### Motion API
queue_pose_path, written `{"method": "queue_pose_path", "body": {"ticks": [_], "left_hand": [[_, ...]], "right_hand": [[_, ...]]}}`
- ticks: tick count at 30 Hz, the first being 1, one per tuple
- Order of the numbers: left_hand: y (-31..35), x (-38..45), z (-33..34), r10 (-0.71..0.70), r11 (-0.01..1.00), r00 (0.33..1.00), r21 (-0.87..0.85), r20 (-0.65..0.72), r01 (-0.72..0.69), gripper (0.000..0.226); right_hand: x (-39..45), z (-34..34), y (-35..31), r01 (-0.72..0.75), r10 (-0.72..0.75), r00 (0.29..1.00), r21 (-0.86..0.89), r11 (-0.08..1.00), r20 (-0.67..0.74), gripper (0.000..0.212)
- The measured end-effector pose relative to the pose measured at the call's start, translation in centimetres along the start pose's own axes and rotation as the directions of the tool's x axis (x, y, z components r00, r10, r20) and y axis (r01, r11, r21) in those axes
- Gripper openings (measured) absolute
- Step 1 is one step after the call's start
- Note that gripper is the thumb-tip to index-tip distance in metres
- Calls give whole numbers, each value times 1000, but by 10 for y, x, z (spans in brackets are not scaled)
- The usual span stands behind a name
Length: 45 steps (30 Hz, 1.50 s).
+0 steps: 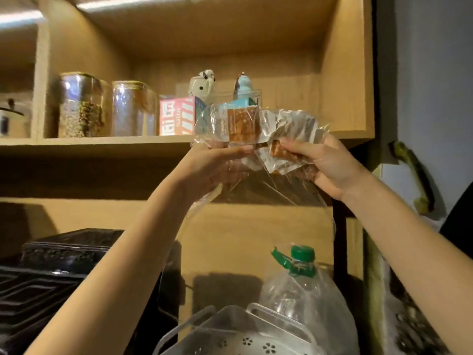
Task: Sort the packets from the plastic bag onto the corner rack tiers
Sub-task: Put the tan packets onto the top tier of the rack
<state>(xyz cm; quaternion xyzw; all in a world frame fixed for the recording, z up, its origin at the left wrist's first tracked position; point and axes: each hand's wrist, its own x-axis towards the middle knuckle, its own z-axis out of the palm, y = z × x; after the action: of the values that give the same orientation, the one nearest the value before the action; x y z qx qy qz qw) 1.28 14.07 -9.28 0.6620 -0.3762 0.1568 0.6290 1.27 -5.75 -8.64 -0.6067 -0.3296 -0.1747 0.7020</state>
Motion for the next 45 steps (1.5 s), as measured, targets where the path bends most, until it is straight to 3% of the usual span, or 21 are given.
{"method": "queue_pose_path", "body": {"ticks": [1,4,7,18,20,22,24,27,30,31,34,36,42,45], "left_hand": [[-4,2,-3,-3,1000,1000,2,0,3,29],[-22,2,-9,-35,999,999,8,-18,35,38],[-50,-3,-15,-72,997,997,22,-13,72,44],[-150,-38,-26,-297,954,954,26,-24,298,29],[-162,-47,-26,-345,938,939,25,-15,345,28],[-172,-57,-25,-387,922,922,18,-24,387,24],[-179,-66,-26,-423,904,906,58,-9,423,17],[-187,-77,-27,-475,879,877,68,73,471,27],[-192,-80,-27,-481,873,875,-57,53,484,39],[-192,-80,-27,-478,874,877,-72,40,480,44],[-191,-81,-23,-449,883,893,-132,39,450,30],[-191,-80,-21,-452,870,892,-216,12,444,38],[-185,-75,-23,-408,899,909,-216,-90,382,33],[-177,-73,-21,-372,923,927,-120,-35,366,39]], "right_hand": [[2,-1,5,7,-7,1000,-5,1000,18,86],[4,-6,29,24,-23,995,-9,1000,99,32],[2,-8,62,-9,9,995,2,1000,96,12],[-23,-19,172,-257,256,965,9,966,64,27],[-30,-22,183,-323,324,945,-20,946,49,45],[-40,-22,192,-402,405,914,-80,912,26,80],[-50,-22,203,-448,452,892,-111,887,13,92],[-67,-22,209,-450,456,890,-144,881,11,71],[-70,-27,214,-486,487,873,32,874,-37,67],[-71,-27,212,-481,484,875,86,872,-19,57],[-68,-29,209,-499,503,864,159,852,13,40],[-66,-32,207,-492,497,867,190,850,19,36],[-57,-33,192,-412,413,911,65,909,1,33],[-59,-28,192,-384,387,921,-71,920,30,34]]}}
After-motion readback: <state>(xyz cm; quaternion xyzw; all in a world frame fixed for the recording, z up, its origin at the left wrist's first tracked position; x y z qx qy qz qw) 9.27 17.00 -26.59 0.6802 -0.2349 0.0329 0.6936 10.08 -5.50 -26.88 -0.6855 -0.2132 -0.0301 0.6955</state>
